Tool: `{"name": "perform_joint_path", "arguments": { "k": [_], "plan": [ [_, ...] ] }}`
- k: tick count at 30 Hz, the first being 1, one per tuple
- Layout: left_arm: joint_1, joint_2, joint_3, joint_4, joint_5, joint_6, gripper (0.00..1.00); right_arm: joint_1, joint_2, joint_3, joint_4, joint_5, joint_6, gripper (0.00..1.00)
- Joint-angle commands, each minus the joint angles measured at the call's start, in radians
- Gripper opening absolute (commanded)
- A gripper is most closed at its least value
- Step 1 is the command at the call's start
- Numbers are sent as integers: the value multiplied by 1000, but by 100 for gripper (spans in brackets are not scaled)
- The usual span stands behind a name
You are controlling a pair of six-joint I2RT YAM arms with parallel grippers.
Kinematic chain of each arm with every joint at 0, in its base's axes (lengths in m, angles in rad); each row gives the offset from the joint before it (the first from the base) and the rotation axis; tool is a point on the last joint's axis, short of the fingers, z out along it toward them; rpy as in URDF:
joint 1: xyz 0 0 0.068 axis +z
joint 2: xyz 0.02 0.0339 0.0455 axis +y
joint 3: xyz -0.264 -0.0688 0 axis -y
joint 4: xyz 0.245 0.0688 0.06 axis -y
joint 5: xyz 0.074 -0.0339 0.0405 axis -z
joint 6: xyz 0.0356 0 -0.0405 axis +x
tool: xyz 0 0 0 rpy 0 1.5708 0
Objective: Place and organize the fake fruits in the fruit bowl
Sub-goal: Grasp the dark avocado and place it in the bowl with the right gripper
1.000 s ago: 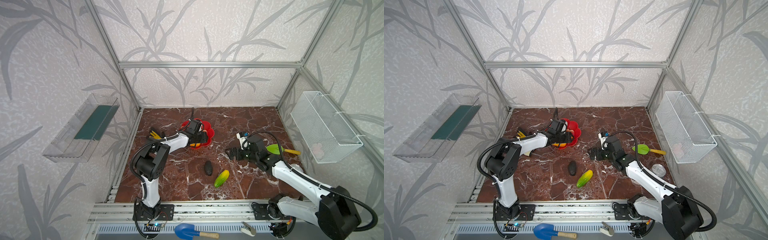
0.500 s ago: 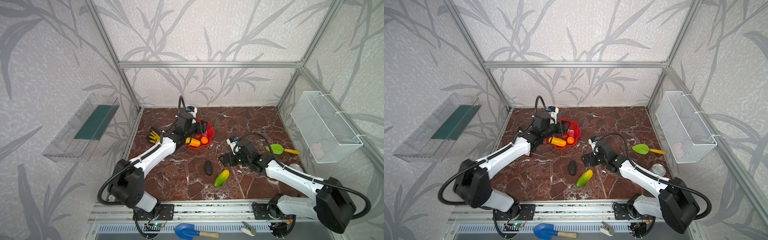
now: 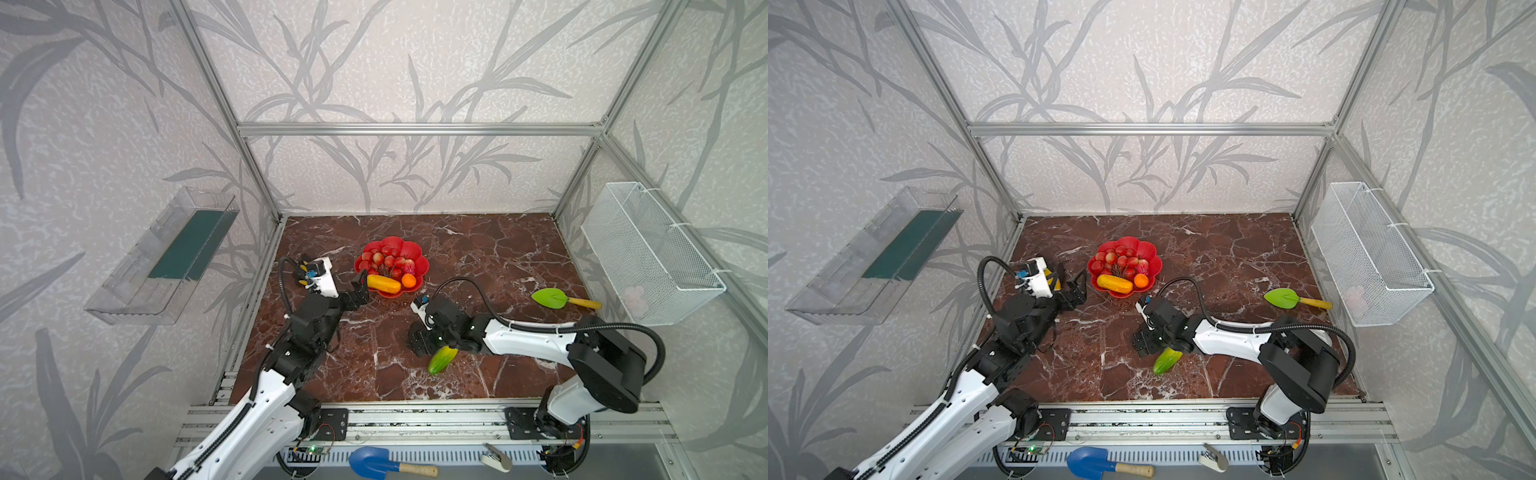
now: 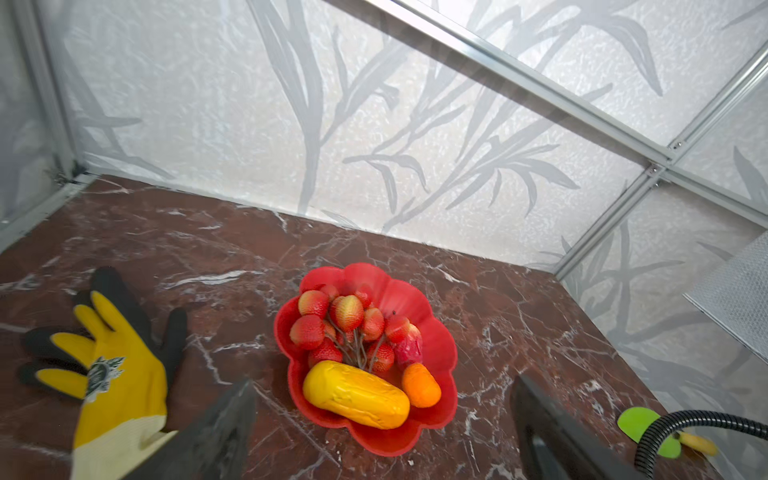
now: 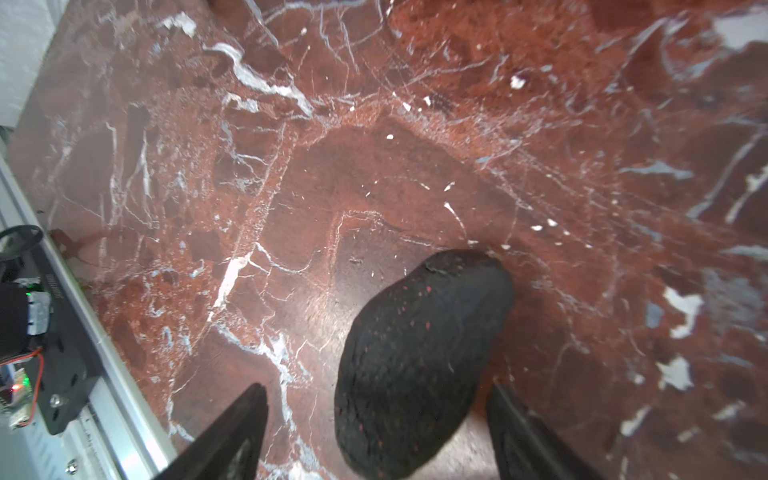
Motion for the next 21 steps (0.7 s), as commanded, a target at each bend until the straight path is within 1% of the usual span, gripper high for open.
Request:
{"name": "perform_joint_path", "arguments": {
  "k": [1, 4, 6, 9, 10, 14, 17, 20, 21],
  "plan": [
    [5, -113, -46, -65, -117, -36, 97, 5, 48, 42, 18, 39, 18, 78],
    [6, -185, -84, -91, -155, -47, 97, 5, 84, 61, 20, 56, 9, 71],
    [7, -243, -93, -113, -174, -51, 97, 5, 98, 68, 32, 62, 3, 62],
    [9, -268, -100, -138, -194, -54, 97, 4, 102, 96, 26, 80, -18, 46],
    [8, -271, -99, -146, -195, -55, 97, 2, 97, 106, 20, 87, -30, 43],
    [9, -271, -90, -178, -199, -57, 97, -21, 56, 151, 12, 133, -102, 39],
    [8, -278, -88, -210, -212, -60, 97, -65, 47, 233, 7, 141, -182, 39],
    [8, -296, -91, -240, -218, -75, 97, -105, 105, 356, -6, 133, -263, 39],
    [8, -305, -94, -250, -220, -79, 97, -118, 163, 405, -11, 125, -283, 39]
  ]
}}
